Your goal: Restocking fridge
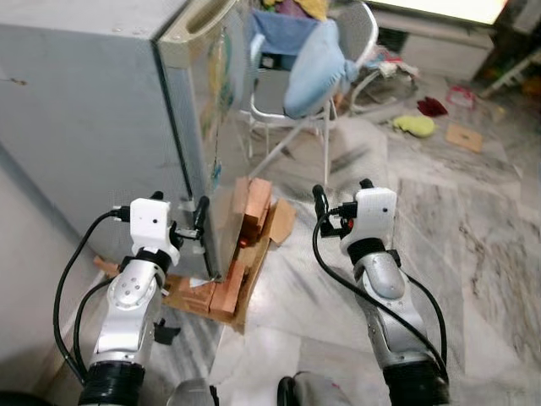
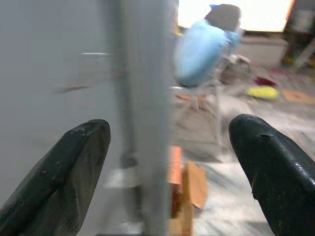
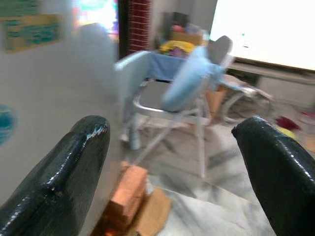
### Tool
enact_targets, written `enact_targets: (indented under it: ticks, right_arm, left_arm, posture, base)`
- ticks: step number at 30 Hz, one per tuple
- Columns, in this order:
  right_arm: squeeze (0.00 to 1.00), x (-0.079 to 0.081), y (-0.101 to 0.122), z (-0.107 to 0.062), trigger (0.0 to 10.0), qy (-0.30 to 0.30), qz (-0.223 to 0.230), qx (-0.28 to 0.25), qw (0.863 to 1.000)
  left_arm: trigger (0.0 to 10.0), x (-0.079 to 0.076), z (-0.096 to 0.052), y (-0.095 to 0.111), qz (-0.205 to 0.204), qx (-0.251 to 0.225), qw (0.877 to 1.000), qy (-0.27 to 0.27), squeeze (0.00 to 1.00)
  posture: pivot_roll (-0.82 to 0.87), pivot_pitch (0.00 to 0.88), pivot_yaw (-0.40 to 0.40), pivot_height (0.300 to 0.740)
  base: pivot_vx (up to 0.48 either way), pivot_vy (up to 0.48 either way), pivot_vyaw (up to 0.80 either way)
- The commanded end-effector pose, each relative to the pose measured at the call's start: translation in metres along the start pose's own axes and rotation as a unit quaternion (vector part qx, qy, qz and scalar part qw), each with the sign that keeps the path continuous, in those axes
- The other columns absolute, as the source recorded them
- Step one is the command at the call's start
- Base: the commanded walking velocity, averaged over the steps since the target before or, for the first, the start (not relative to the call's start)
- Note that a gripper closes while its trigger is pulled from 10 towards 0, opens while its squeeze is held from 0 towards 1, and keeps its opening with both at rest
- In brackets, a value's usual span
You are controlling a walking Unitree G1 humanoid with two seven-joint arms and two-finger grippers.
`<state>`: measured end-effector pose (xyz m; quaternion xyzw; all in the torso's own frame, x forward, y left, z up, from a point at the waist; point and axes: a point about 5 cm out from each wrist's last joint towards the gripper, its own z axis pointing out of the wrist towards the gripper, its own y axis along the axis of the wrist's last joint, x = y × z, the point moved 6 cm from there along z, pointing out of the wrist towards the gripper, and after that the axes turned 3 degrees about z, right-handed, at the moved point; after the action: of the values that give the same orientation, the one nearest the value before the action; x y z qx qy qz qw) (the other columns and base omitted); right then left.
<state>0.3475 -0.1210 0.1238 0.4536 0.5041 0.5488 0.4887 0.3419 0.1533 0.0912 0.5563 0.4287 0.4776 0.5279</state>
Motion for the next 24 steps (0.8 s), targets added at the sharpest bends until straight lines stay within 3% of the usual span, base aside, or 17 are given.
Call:
enact_targets:
  ticks: [1, 11, 20, 24]
  right_arm:
    - [0.0, -0.011, -0.006, -0.003, 10.0, -0.015, -0.003, 0.009, 1.0]
    - [0.0, -0.014, -0.009, -0.01, 10.0, -0.021, -0.006, 0.016, 1.0]
    - [0.0, -0.02, -0.012, -0.023, 10.0, -0.02, 0.005, 0.029, 0.999]
    - [0.0, -0.024, -0.019, -0.035, 10.0, -0.025, 0.002, 0.05, 0.998]
  left_arm:
    - [10.0, -0.01, 0.001, 0.0, -0.004, 0.001, 1.0, -0.015, 0.0]
    - [10.0, -0.005, 0.007, 0.004, 0.001, -0.008, 1.0, 0.003, 0.0]
    - [10.0, -0.002, 0.016, 0.008, -0.003, -0.013, 1.0, 0.003, 0.0]
    - [10.0, -0.001, 0.027, 0.011, 0.002, -0.015, 1.0, 0.0, 0.0]
  posture:
    - [0.01, 0.073, -0.033, 0.74]
    - [-0.01, 0.081, -0.03, 0.74]
    - [-0.03, 0.095, -0.032, 0.74]
    - [-0.06, 0.106, -0.032, 0.74]
  base:
    - [0.0, 0.0, -0.8]
    - [0.0, 0.0, -0.04]
    - [0.0, 0.0, 0.0]
    - [0.0, 0.0, -0.13]
